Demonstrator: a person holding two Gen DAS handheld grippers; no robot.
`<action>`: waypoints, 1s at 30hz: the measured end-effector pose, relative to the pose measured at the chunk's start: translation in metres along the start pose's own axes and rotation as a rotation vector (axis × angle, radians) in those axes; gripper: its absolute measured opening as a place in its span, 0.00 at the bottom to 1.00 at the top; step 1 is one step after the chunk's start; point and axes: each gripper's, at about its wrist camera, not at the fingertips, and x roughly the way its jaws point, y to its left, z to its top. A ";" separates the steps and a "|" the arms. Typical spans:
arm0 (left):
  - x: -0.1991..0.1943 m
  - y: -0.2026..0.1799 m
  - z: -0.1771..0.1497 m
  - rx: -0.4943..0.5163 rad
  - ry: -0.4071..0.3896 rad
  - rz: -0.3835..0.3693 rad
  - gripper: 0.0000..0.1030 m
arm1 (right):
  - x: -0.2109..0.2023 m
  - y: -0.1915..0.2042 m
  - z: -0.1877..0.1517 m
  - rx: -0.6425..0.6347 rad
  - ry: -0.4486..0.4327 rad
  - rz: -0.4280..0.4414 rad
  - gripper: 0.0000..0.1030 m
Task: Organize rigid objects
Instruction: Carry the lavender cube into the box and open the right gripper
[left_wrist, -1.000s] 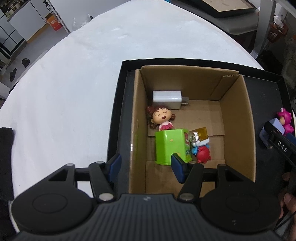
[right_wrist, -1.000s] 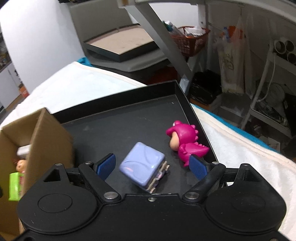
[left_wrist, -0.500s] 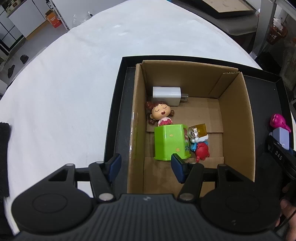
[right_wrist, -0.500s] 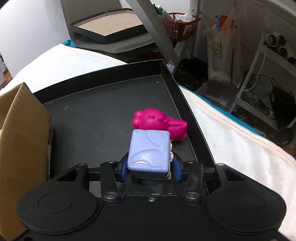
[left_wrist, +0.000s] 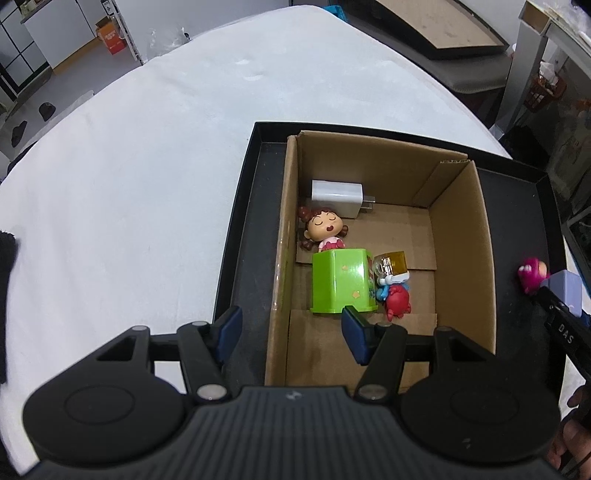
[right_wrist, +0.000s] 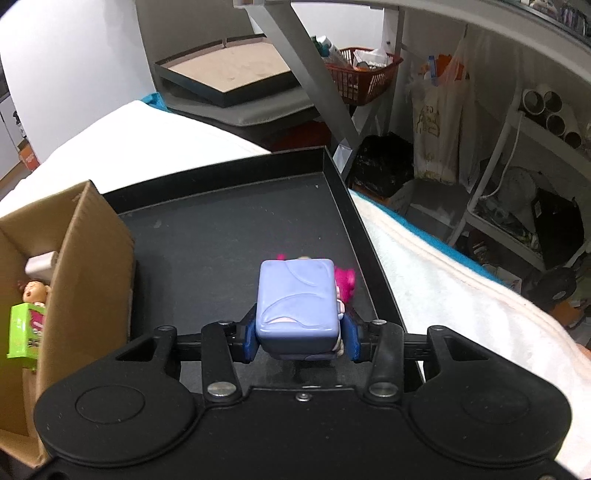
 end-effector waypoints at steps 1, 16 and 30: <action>0.000 0.001 0.000 -0.003 -0.002 -0.004 0.56 | -0.003 0.000 0.001 0.005 -0.004 0.005 0.41; 0.000 0.026 -0.005 -0.076 -0.019 -0.058 0.56 | -0.038 0.014 0.016 -0.032 -0.084 0.034 0.41; 0.011 0.043 -0.008 -0.115 -0.007 -0.127 0.55 | -0.066 0.045 0.033 -0.085 -0.142 0.091 0.41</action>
